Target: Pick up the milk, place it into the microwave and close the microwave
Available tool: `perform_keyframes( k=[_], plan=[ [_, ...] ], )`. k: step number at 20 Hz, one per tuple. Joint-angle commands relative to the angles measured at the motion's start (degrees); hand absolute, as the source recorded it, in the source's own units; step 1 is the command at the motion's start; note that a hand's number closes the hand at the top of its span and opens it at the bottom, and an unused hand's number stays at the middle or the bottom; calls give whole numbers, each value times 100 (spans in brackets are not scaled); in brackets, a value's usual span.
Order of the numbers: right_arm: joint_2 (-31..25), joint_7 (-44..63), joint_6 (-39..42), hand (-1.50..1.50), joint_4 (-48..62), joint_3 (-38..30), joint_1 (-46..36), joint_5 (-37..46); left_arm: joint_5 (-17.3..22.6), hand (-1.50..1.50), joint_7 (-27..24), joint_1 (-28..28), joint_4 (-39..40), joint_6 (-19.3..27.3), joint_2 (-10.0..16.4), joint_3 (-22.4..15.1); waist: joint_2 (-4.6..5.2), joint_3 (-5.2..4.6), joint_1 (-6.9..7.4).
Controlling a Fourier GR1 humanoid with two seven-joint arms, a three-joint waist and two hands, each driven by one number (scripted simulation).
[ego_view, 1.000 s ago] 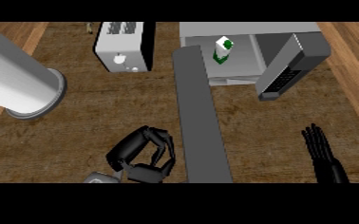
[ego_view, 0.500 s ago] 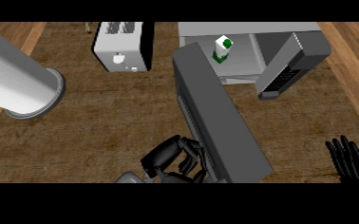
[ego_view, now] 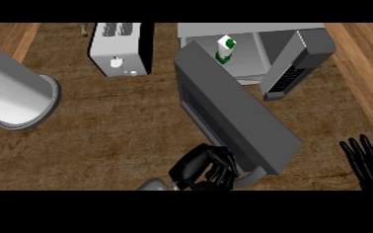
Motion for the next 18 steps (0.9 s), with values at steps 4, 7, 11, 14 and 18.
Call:
perform_keyframes(
  k=[4, 7, 11, 14, 18],
  plan=[
    [-188, 488, 314, -150, -921, 261, -128, -477, 792, 150, 271, -948, 76, 1139, -92, -803, 40, -9, -226],
    [-373, 639, 528, -150, -1243, 311, -19, -695, 1020, 150, 280, -1185, 233, 1502, -91, -878, 54, -11, -363],
    [-357, 975, 373, -150, -1461, 463, -119, -824, 1345, 150, 112, -1421, 165, 2148, -92, -885, 93, -19, -442],
    [-446, 1113, 348, -150, -1705, 467, -12, -863, 1686, 150, 49, -1738, 405, 2385, -94, -583, 128, -26, -590],
    [-464, 1276, 293, -150, -1836, 502, -108, -1036, 1977, 150, 66, -2196, 583, 2729, -96, -598, 167, -13, -698]
  ],
)
